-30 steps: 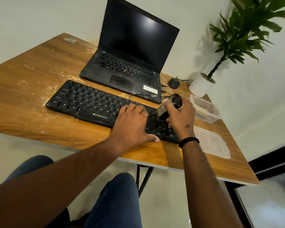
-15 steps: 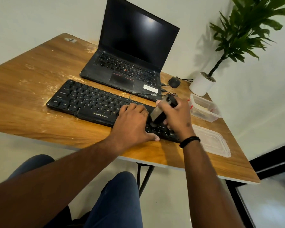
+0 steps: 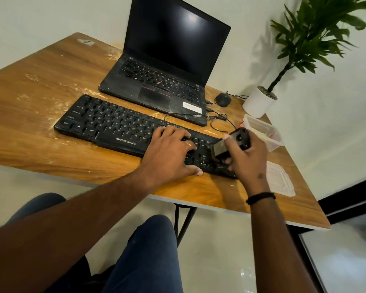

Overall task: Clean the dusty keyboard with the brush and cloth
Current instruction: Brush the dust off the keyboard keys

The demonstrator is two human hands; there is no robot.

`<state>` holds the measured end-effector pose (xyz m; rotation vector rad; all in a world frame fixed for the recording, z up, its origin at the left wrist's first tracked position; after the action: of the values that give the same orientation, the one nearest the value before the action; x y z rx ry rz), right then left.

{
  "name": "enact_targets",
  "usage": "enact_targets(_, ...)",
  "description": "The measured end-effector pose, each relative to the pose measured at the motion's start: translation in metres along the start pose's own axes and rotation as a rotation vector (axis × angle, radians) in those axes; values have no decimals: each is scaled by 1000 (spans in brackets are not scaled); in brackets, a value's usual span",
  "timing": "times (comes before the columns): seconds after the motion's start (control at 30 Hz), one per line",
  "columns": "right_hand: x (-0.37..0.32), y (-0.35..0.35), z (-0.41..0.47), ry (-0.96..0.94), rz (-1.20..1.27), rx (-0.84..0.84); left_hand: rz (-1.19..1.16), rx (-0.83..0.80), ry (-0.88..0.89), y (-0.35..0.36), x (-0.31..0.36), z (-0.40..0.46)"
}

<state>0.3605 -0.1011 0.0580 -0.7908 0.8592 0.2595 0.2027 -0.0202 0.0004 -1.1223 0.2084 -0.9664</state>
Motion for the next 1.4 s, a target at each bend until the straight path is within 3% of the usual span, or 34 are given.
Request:
enact_targets(0.1, 4, 13, -1, 114, 40, -124, 11, -8, -3, 0, -1, 0)
enact_targets(0.23, 3, 6, -1, 106, 52, -3, 46, -28, 17, 0, 1, -1)
enact_targets(0.33, 9, 14, -4, 177, 73, -101, 54, -29, 25, 1, 2, 0)
enact_targets(0.43, 6, 5, -3, 131, 83, 4, 60, -26, 37, 2, 2, 0)
enact_targets(0.57, 3, 16, -6, 161, 90, -128, 62, -20, 31, 2, 2, 0)
enact_targets(0.67, -4, 12, -6, 112, 108, -37, 63, -20, 41, 2, 3, 0)
enact_targets(0.8, -7, 28, -8, 119, 66, -202, 64, -22, 33, 3, 2, 0)
enact_targets(0.9, -12, 20, -6, 62, 64, -48, 74, -25, 42, 3, 2, 1)
enact_targets(1.03, -12, 29, -8, 61, -2, -204, 80, -19, 36, 4, 3, 1)
enact_targets(1.17, -20, 28, -14, -11, 80, -112, 92, -8, 41, 2, 4, 0)
enact_targets(1.33, -17, 7, -15, -90, -251, 116, 89, -5, 41, 0, 2, 0)
enact_targets(1.4, -18, 4, -20, -85, -221, 167, 79, -2, 41, 1, 3, 0)
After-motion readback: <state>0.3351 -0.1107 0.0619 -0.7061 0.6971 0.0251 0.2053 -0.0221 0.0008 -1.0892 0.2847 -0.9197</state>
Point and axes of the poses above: each hand's wrist, its own z-axis towards the middle knuckle, its own y-axis out of the palm, x = y × z, the point moved 8 cm from there along z, towards the middle knuckle, and after that the axes turned 7 degrees about x, right-handed, at the moved point
